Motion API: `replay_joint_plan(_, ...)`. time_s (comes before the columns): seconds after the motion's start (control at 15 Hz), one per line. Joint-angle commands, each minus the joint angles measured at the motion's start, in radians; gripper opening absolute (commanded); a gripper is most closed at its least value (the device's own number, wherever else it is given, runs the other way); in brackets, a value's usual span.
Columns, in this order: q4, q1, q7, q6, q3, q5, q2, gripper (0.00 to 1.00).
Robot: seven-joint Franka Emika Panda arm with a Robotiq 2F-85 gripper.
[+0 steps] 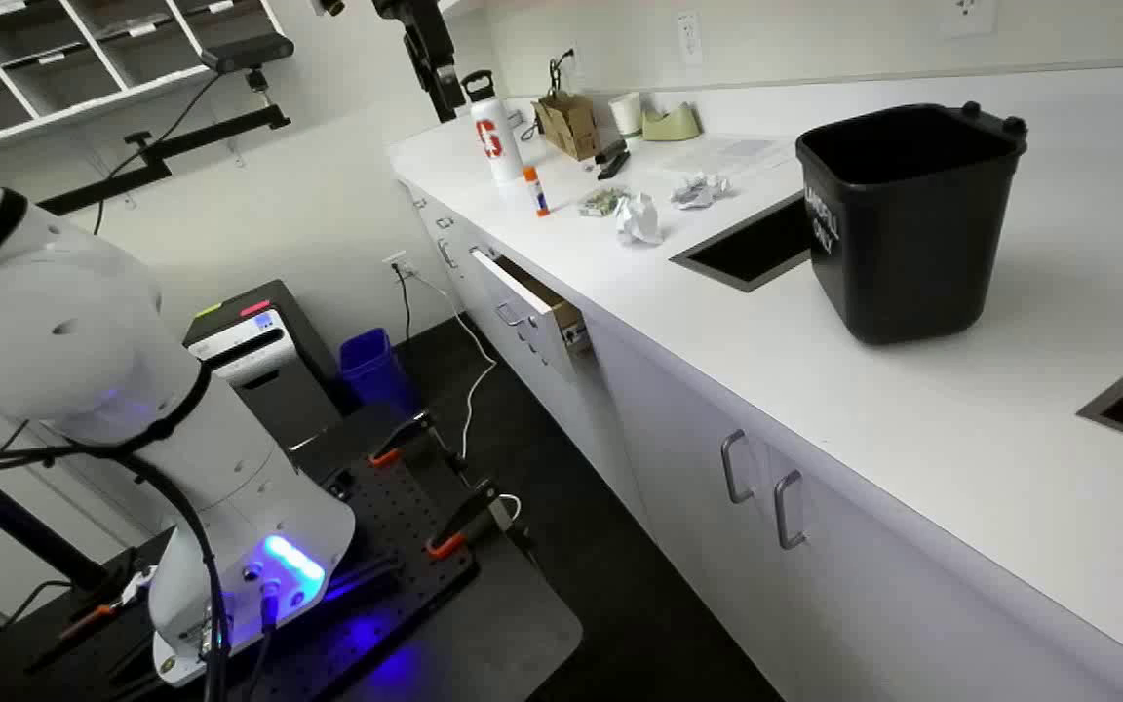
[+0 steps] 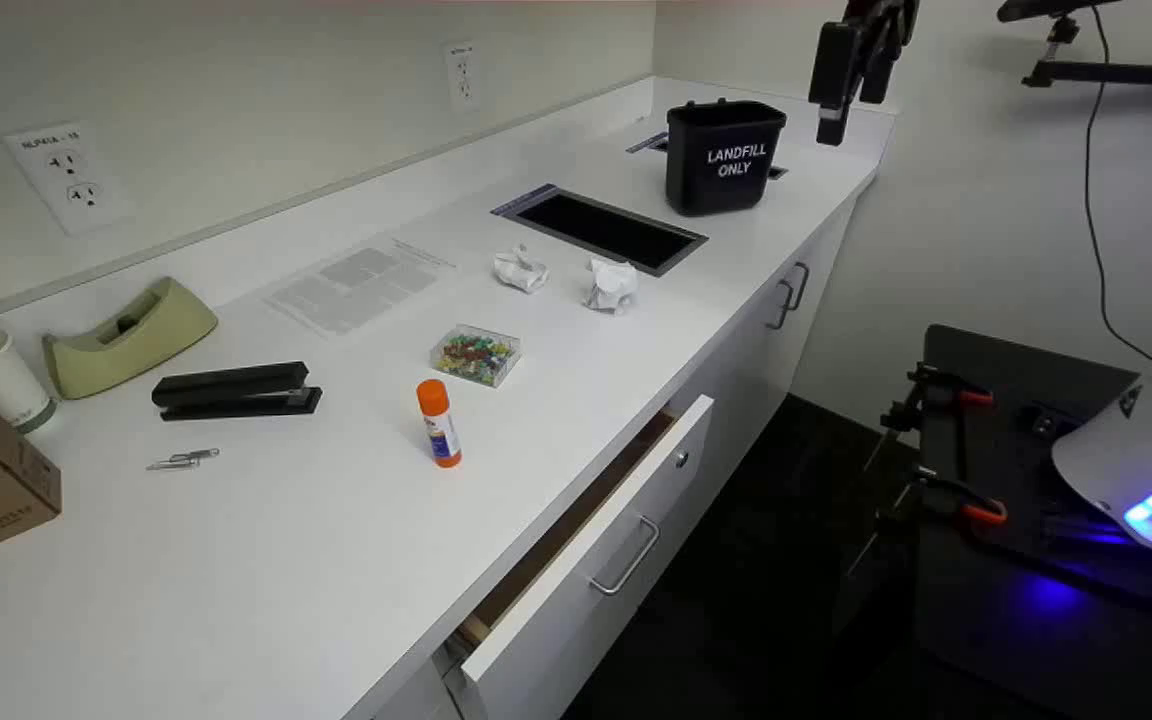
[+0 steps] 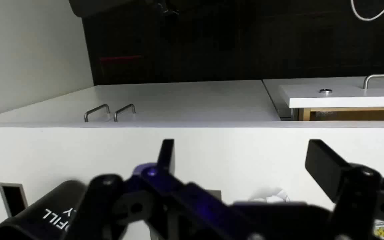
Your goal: Put the bottom white paper in the black bin
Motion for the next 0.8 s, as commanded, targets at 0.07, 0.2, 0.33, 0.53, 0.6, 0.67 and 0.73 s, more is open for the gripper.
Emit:
replay_joint_plan(0.07, 0.002, 0.019, 0.005, -0.003, -0.016, -0.006, 0.002, 1.0)
replay_joint_plan(0.2, 0.002, 0.019, 0.006, -0.003, -0.016, -0.006, 0.002, 1.0)
replay_joint_plan(0.33, 0.012, 0.025, -0.002, 0.028, -0.016, 0.0, 0.019, 1.0)
replay_joint_plan(0.53, 0.039, 0.027, 0.02, 0.159, -0.006, -0.012, 0.096, 1.0)
replay_joint_plan(0.6, 0.048, 0.026, 0.021, 0.219, -0.008, -0.017, 0.131, 1.0)
replay_joint_plan(0.67, 0.052, 0.025, 0.018, 0.28, -0.01, -0.024, 0.164, 1.0)
replay_joint_plan(0.73, 0.058, 0.022, 0.018, 0.337, -0.01, -0.043, 0.203, 1.0)
